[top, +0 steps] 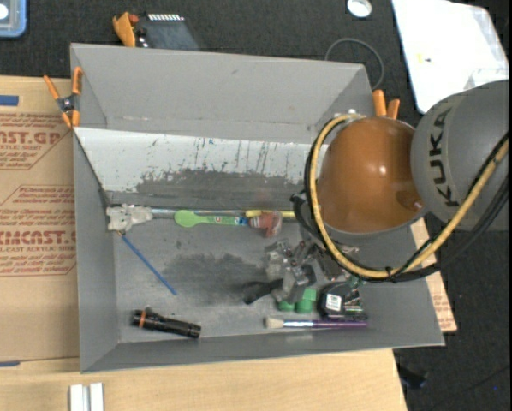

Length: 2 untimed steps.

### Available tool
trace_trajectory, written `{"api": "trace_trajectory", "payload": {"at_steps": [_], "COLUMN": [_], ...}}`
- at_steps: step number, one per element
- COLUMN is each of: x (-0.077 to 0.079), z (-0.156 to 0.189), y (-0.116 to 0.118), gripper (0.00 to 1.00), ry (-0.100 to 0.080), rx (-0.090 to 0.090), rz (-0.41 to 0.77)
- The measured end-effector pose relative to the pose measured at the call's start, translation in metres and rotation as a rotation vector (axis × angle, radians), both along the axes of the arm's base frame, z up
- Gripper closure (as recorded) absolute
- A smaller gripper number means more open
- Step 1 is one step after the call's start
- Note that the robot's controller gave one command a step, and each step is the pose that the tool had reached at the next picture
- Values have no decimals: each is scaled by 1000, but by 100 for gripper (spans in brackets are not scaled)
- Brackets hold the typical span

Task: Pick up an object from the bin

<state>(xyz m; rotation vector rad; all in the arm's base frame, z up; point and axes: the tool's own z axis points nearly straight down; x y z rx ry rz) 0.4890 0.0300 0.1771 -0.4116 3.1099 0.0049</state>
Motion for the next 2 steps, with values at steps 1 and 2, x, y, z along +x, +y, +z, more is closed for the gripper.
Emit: {"api": "trace_trajectory", "payload": {"at_steps": [1, 2], "x": [0, 0], "z": [3, 8], "y": [0, 0], "gripper": [100, 100], "ry": [1, 1], "rx": [0, 0], "rz": [0, 0]}}
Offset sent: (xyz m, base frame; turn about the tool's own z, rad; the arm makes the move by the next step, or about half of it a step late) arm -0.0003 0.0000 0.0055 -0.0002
